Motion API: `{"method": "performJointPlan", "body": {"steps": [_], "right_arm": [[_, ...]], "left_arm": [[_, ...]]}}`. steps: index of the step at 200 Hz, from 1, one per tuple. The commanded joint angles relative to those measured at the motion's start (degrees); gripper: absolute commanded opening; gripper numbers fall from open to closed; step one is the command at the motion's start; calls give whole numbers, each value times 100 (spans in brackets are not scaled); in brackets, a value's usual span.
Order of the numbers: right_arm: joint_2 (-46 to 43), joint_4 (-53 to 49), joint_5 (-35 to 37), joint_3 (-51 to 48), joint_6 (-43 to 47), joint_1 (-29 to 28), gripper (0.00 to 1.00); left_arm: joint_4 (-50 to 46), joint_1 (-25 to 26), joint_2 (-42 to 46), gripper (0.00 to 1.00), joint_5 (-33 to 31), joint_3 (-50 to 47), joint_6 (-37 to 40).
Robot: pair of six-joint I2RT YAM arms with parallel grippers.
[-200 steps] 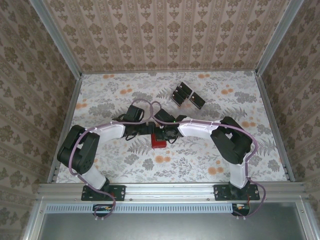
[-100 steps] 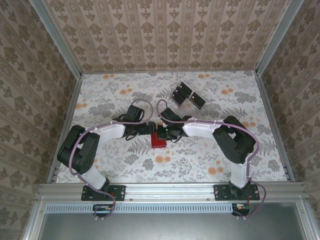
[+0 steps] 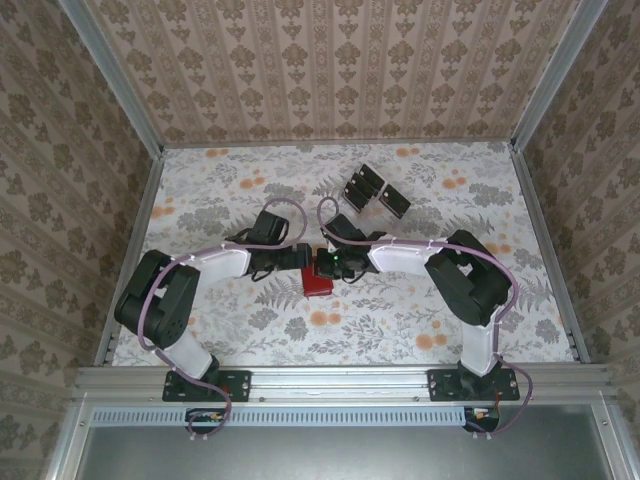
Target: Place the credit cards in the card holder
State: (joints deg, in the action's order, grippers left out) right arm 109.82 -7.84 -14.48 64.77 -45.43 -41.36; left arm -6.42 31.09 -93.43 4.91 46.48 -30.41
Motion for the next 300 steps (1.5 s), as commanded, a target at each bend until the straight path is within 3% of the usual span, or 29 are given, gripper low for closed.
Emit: {"method": "performJointPlan", "body": {"steps": [1,12,31,60,80,135,154,187,208,242,264,300], "right_arm": [[502,-910,476,-294,6,103,0],[384,-856,392,-206,17,95,0],[124,-636,196,-37,52,85,9],[-308,-418,-41,318,120,61,41],[-629,-349,-165,470,155,59,58],[-1889,-705,175,106,283,108,85],[-2488,-1114,567,-94,557,236,100],[-3625,-1940,1418,-334,1135,768,100],[-4322,-2232,2395,-551,1493,1183,100],[-5339,-1597,3892,-1401,2170,1978,100],[-5819,-699,4177,-2105,2352,2573,100],[-5970,705,4472,-3259,2836,3099,100]], "left_arm": [[209,28,-325,100,151,-158,-123],[170,25,-316,100,126,-125,-116],[52,-2,-260,100,68,-27,-102],[-105,-148,-90,99,37,160,-46],[-237,-326,82,99,54,322,-20],[-656,-828,929,100,-56,690,224],[-817,-944,1389,100,-239,700,384],[-957,-1224,2334,100,-590,590,767],[-806,-1319,3006,100,-1419,335,1220],[1275,-1465,4105,100,-2811,-1174,3023],[1726,-1934,4068,100,-2786,-1606,3612],[2786,-2481,3288,100,-2143,-2113,3231]]}}
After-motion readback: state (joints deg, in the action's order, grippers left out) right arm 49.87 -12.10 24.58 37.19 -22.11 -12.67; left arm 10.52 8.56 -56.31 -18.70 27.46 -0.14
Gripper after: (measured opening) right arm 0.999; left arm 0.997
